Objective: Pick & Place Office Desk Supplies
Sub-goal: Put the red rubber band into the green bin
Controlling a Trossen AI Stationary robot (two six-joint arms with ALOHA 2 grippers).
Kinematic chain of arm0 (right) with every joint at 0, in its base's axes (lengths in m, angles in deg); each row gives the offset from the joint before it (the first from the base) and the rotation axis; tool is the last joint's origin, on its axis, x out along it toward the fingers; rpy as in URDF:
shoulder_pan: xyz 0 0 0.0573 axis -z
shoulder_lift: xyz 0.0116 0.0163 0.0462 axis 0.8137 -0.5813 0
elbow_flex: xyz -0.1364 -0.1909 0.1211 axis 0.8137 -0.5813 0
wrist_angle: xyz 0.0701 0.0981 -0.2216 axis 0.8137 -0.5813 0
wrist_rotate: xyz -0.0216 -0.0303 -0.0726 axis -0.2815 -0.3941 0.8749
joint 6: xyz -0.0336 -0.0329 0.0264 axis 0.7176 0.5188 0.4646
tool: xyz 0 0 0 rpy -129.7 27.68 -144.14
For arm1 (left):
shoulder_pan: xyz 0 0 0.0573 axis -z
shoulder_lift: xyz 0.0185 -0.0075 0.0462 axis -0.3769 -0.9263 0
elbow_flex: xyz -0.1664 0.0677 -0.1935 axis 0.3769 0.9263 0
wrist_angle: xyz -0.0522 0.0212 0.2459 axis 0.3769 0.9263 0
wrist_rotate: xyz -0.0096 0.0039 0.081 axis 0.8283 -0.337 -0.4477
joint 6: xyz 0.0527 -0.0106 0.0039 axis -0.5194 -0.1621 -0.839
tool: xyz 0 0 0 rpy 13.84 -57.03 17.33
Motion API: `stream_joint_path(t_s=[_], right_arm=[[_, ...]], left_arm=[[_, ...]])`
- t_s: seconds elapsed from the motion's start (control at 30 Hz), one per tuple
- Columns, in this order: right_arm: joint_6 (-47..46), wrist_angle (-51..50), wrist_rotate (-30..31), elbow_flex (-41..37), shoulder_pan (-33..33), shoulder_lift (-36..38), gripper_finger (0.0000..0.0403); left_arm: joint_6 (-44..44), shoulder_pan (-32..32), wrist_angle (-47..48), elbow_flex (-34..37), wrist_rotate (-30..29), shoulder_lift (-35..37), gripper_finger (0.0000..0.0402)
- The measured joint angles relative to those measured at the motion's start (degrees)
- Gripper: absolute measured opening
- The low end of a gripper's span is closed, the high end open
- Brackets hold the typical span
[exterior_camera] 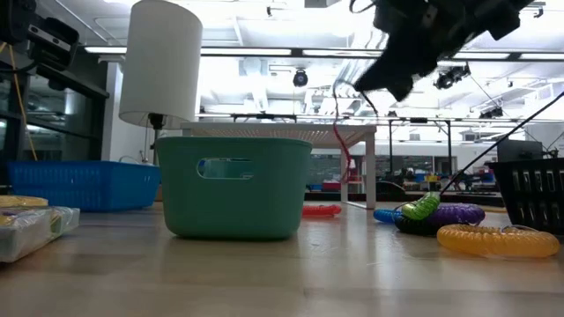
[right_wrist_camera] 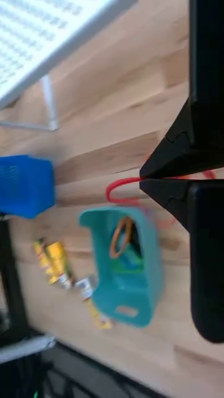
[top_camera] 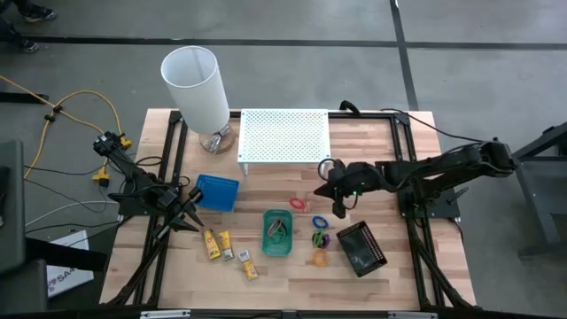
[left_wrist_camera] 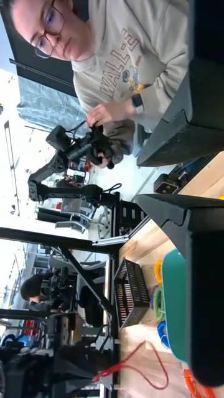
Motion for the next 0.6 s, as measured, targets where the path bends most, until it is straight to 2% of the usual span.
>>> stream_joint_path(t_s=[0.23, 0.47, 0.6], right_arm=[[3.71, -0.24, 0.03, 3.36, -1.08, 0.00, 0.0002], [4.74, -0.04, 3.16, 4.57, -3.35, -0.22, 0.0002], [4.78, -0.20, 4.39, 6.91, -4.85, -2.69, 0.0002]], left_arm=[[0.00, -0.01, 0.00, 0.00, 0.00, 0.00, 0.0079], [0.00, -0.02, 0.00, 0.00, 0.00, -0.02, 0.0079], [0.00, -0.02, 0.00, 0.00, 0.00, -0.02, 0.0079]])
